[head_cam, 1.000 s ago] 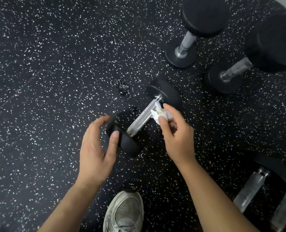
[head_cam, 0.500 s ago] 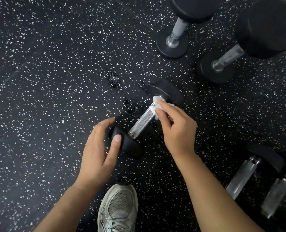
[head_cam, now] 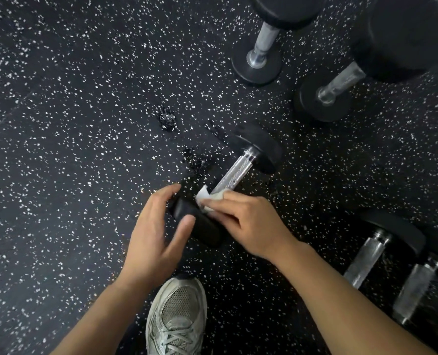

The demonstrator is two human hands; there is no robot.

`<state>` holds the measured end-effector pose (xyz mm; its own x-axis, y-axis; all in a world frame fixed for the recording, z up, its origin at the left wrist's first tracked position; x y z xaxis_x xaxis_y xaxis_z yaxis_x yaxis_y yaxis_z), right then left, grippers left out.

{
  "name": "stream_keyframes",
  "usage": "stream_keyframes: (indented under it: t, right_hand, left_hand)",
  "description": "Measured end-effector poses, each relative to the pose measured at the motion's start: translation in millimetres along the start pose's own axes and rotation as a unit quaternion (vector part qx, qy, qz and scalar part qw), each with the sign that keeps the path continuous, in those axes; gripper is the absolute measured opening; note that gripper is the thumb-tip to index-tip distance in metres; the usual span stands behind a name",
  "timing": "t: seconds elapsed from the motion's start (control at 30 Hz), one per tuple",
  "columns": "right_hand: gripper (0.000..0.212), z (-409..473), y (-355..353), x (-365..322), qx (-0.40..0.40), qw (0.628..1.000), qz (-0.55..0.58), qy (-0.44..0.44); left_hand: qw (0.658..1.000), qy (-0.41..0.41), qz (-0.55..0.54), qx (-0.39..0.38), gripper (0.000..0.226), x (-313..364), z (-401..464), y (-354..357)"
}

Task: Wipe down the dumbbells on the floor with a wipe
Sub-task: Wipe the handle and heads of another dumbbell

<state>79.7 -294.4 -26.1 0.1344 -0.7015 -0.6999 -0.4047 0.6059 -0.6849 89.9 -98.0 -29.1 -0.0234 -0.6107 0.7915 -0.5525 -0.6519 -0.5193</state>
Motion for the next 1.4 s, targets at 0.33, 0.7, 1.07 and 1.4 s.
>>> stream_keyframes:
  t: [0.33, 0.7, 1.07, 1.4]
  right_hand:
    - [0.033, -7, -17, 23, 0.162, 0.972, -0.109, 0.132]
    - [0.027, -31, -33, 28, 0.207, 0.969, -0.045, 0.126]
    - [0.026, -17, -20, 9, 0.068, 0.996, -0.01, 0.062]
    - [0.032, -31, -3, 3, -0.052, 0.994, 0.005, 0.092]
  left_hand:
    - [1.0, -0.011, 0.006, -0.016, 0.078, 1, -1, 5]
    - [0.999, 0.014, 0.011, -0.049, 0.076, 8, -3, 18]
    - [0.999, 0.016, -0.002, -0.045, 0.085, 16, -6, 23]
    - [0.996, 0.036, 0.019, -0.076, 0.093, 23, -8, 40]
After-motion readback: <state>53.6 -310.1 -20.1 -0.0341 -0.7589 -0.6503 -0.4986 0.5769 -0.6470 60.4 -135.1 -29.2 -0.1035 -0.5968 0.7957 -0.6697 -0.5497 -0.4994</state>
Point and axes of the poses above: each hand's wrist, its own z-axis towards the middle knuckle, its own y-axis out of the palm, x = y × z, the point moved 5 cm from there along z, towards the middle knuckle, and after that the axes turned 12 degrees about -x, right-handed, at the moved point
